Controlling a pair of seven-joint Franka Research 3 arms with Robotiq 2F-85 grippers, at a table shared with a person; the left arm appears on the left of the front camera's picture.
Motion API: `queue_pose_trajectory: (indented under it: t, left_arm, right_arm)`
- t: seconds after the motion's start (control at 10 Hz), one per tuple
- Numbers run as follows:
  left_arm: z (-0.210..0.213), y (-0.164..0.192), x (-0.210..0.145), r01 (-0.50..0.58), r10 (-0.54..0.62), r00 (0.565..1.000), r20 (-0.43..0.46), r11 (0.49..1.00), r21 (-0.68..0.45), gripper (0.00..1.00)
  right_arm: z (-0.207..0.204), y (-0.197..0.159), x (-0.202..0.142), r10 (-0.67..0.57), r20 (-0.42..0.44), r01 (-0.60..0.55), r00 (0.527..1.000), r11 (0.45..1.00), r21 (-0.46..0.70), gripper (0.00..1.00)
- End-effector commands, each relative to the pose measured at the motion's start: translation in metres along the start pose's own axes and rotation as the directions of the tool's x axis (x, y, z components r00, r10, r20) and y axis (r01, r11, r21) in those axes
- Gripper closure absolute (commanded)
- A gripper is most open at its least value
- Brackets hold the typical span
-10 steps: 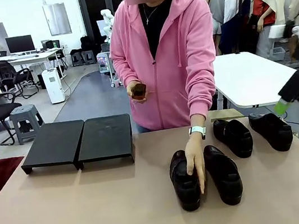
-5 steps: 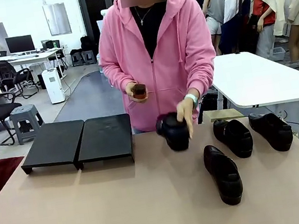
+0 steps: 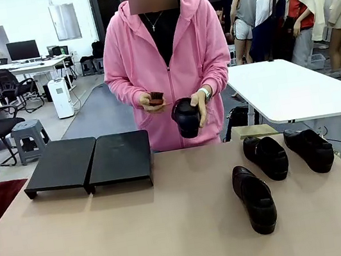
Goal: Organize the shoes by placing them on the stand.
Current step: Pick up one Shoe and place it in the middle of the table.
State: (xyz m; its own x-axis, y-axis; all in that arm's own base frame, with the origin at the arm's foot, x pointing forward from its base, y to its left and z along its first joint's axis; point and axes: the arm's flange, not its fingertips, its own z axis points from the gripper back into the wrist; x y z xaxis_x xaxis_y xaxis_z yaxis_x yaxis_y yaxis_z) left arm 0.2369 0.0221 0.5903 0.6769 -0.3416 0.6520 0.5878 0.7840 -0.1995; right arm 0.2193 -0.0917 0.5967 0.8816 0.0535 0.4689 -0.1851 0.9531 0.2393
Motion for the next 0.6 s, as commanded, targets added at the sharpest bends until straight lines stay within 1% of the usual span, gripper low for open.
queue_pose_trajectory:
  t: [0.0, 0.5]
  left_arm:
    - [0.001, 0.0007, -0.0013, 0.013, -0.013, 1.0, 0.002, 1.0, -0.014, 0.0]
    - [0.001, 0.0007, -0.0013, 0.013, -0.013, 1.0, 0.002, 1.0, -0.014, 0.0]
  right_arm:
    - [0.0034, -0.001, 0.0053, 0.01, -0.001, -0.01, 1.0, 1.0, 0.0, 0.0]
    - [0.0034, -0.001, 0.0053, 0.01, -0.001, -0.01, 1.0, 1.0, 0.0, 0.0]
